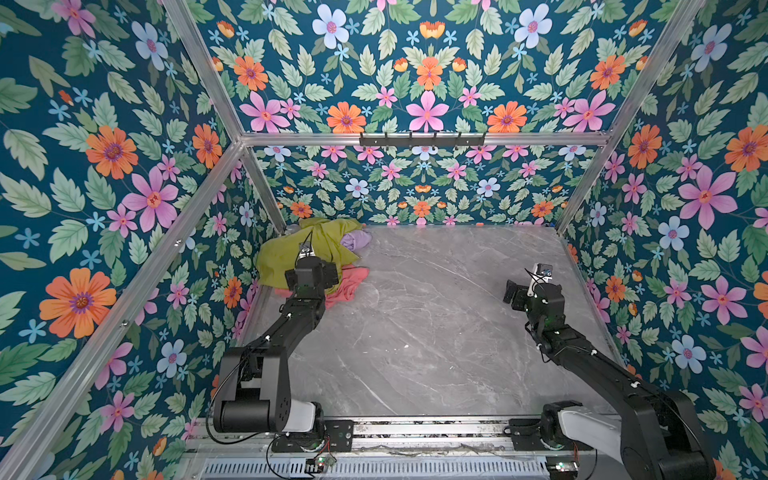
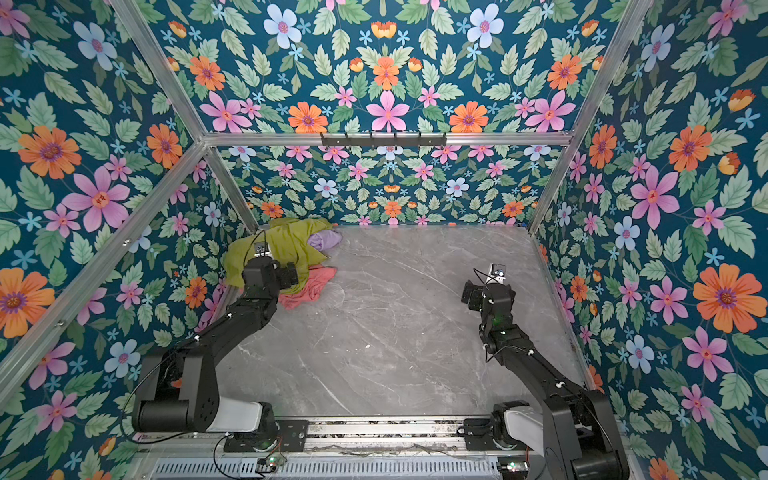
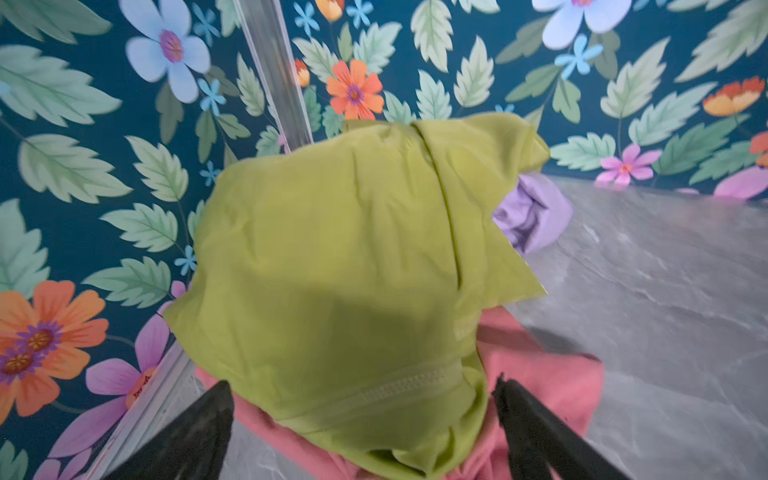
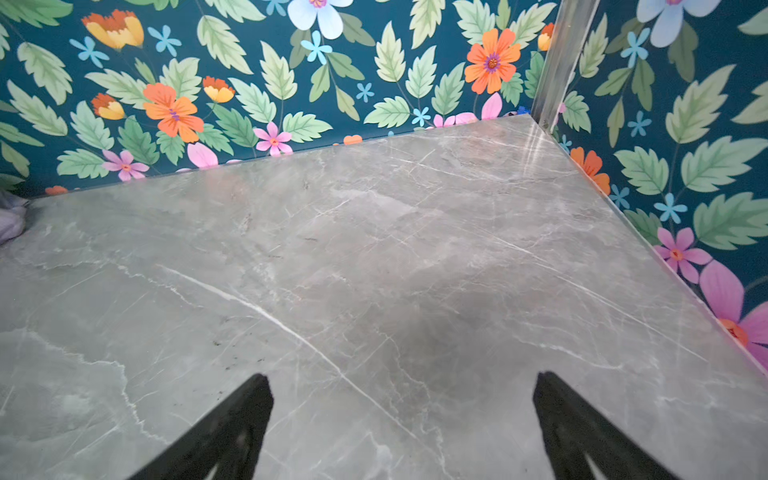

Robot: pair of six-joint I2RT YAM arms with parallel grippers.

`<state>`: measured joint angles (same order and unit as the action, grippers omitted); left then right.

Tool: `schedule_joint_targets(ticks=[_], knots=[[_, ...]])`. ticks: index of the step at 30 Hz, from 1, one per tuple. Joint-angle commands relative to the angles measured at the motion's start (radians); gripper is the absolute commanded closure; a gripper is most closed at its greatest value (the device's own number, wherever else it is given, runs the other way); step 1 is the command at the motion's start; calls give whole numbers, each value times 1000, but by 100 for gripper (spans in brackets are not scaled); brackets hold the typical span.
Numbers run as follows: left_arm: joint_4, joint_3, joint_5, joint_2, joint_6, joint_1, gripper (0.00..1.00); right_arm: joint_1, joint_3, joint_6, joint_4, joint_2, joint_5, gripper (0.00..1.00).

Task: Pick out a specific cloth from the pile
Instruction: 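Reach the left gripper to the pink cloth while the right arm approaches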

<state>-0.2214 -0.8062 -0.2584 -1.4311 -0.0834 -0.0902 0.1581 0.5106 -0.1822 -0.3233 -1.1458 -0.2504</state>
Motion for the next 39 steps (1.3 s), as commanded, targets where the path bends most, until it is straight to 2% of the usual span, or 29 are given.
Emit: schedule_joint_targets(ticks=[1, 5, 8, 16, 19, 23, 27, 36, 39], knots=[[204, -46, -8, -21, -24, -31, 0, 9, 31, -83, 110, -6, -3, 1], [281, -87, -9, -45, -30, -78, 0, 15, 20, -195, 99, -19, 72, 1], [344, -132, 46, -73, -23, -115, 0, 49, 18, -234, 70, -47, 83, 1], [511, -281, 42, -200, 10, -234, 3, 250, 110, -242, 70, -204, 57, 1], [537, -313, 54, -239, 0, -243, 12, 328, 177, -220, 95, -277, 53, 1], [549, -342, 63, -284, -19, -242, 14, 419, 250, -177, 112, -359, 50, 1], [581, -381, 79, -340, -22, -238, 24, 478, 303, -137, 122, -413, 49, 1], [602, -409, 120, -415, -30, -202, 47, 495, 334, -137, 129, -451, 55, 1], [603, -415, 121, -429, -30, -192, 51, 495, 329, -137, 130, -450, 46, 1]])
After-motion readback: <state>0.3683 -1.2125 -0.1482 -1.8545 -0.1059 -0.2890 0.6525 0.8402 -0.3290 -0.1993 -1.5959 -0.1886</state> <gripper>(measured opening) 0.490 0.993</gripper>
